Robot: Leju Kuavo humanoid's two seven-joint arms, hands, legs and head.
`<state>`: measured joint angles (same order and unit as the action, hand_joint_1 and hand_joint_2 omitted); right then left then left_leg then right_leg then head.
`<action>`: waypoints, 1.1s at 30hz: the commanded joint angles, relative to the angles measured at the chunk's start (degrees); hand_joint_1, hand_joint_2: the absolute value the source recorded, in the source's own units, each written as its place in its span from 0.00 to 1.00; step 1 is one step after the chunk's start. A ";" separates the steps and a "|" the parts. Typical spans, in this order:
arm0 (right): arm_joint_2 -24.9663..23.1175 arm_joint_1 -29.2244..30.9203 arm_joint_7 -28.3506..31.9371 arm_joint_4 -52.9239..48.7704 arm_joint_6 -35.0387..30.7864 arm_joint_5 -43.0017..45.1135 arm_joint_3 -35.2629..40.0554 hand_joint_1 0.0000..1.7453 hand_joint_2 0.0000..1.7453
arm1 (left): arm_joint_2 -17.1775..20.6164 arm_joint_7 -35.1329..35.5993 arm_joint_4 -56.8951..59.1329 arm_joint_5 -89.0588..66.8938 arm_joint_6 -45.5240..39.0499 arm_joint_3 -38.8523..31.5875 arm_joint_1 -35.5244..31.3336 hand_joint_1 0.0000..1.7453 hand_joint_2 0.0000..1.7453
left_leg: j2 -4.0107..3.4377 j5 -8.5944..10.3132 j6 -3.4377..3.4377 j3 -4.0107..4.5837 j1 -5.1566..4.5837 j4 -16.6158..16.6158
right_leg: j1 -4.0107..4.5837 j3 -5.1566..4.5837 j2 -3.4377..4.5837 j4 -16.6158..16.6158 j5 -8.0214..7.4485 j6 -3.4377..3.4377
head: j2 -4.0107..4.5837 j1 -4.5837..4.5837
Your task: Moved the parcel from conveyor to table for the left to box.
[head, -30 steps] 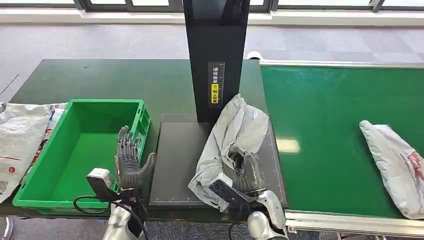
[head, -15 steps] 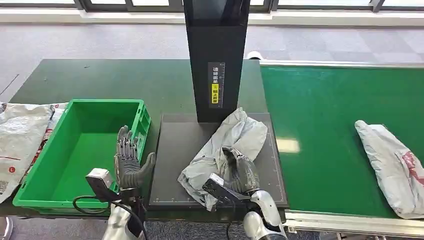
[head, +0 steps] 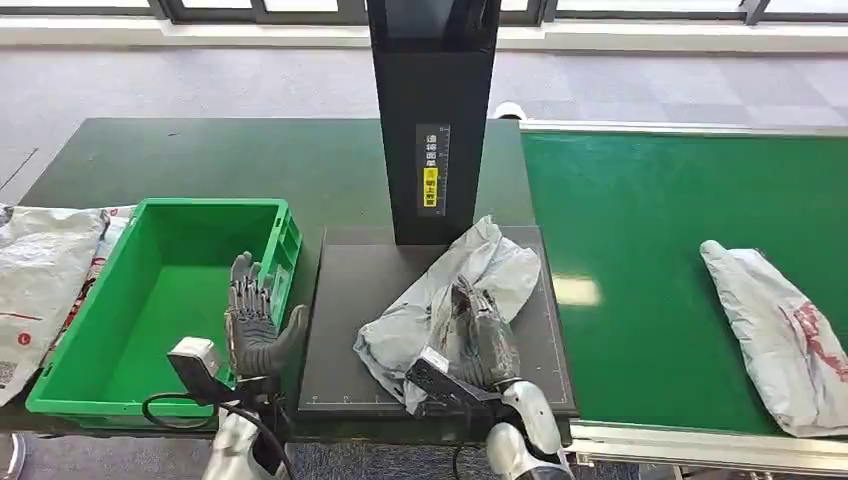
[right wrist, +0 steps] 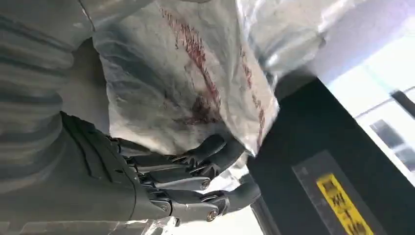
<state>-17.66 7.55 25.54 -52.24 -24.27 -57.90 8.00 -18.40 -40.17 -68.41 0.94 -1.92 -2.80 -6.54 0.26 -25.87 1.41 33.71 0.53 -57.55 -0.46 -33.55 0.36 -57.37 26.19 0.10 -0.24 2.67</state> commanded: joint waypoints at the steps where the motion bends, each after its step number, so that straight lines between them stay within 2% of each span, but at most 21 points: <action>1: 0.18 -1.87 8.29 -9.51 -10.03 10.12 -3.95 0.00 1.00 | -1.60 0.17 1.25 0.61 -1.50 -3.40 -0.33 0.00 1.00 | -0.01 -0.01 -0.08 -0.13 -0.04 0.11 | -0.03 0.13 -0.06 0.10 0.02 -0.03 | 0.00 0.00; 4: 0.43 -3.50 11.68 -13.17 -11.34 15.75 -5.09 0.00 1.00 | -1.60 0.17 1.56 0.80 -1.74 -3.12 -0.68 0.00 1.00 | 0.08 -0.01 -0.08 -0.11 -0.03 0.09 | -0.02 0.15 -0.14 0.10 0.04 -0.03 | 0.00 0.00; 7: 0.41 -3.66 12.44 -13.05 -12.63 16.55 -5.84 0.00 1.00 | -1.60 0.17 1.83 0.82 -1.88 -2.99 -1.02 0.00 1.00 | 0.05 0.00 -0.04 -0.05 -0.02 0.03 | -0.01 0.06 -0.08 0.05 0.02 -0.02 | 0.00 0.00; 8: 0.01 -3.95 14.46 -14.00 -13.90 18.78 -6.37 0.00 1.00 | -1.60 0.17 2.07 0.52 -1.92 -2.78 -1.24 0.00 1.00 | 0.04 0.00 -0.06 -0.11 -0.04 0.08 | -0.03 0.11 -0.10 0.08 0.02 -0.02 | 0.00 0.00; 28: -0.04 -4.06 14.46 -14.47 -14.07 19.16 -6.26 0.00 1.00 | -1.60 0.17 2.10 0.56 -2.02 -2.70 -1.31 0.00 1.00 | 0.04 -0.01 -0.04 -0.11 -0.01 0.05 | 0.00 0.09 -0.09 0.07 0.02 -0.01 | 0.00 0.00; 31: 2.32 -6.51 14.46 -22.05 -15.73 27.83 -2.68 0.00 1.00 | -1.60 0.17 2.59 0.59 -2.10 -2.39 -1.76 0.00 1.00 | 0.08 0.01 -0.06 -0.13 -0.02 0.10 | -0.01 0.13 -0.15 0.13 0.01 -0.02 | 0.00 0.00; 33: 2.37 -7.64 14.46 -25.03 -15.73 28.62 -3.20 0.00 1.00 | -1.60 0.17 2.90 0.45 -2.41 -2.05 -2.12 0.00 1.00 | 0.13 0.01 -0.03 -0.02 -0.03 0.01 | -0.03 0.01 -0.16 0.02 0.03 -0.02 | 0.00 0.00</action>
<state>-17.68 2.54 39.98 -67.62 -39.25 -35.38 4.11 -18.43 -40.17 -68.41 1.60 -3.63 -2.97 -6.55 0.25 -25.88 1.43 33.70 0.53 -57.55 -0.46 -33.58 0.37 -57.36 26.19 0.11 -0.24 2.67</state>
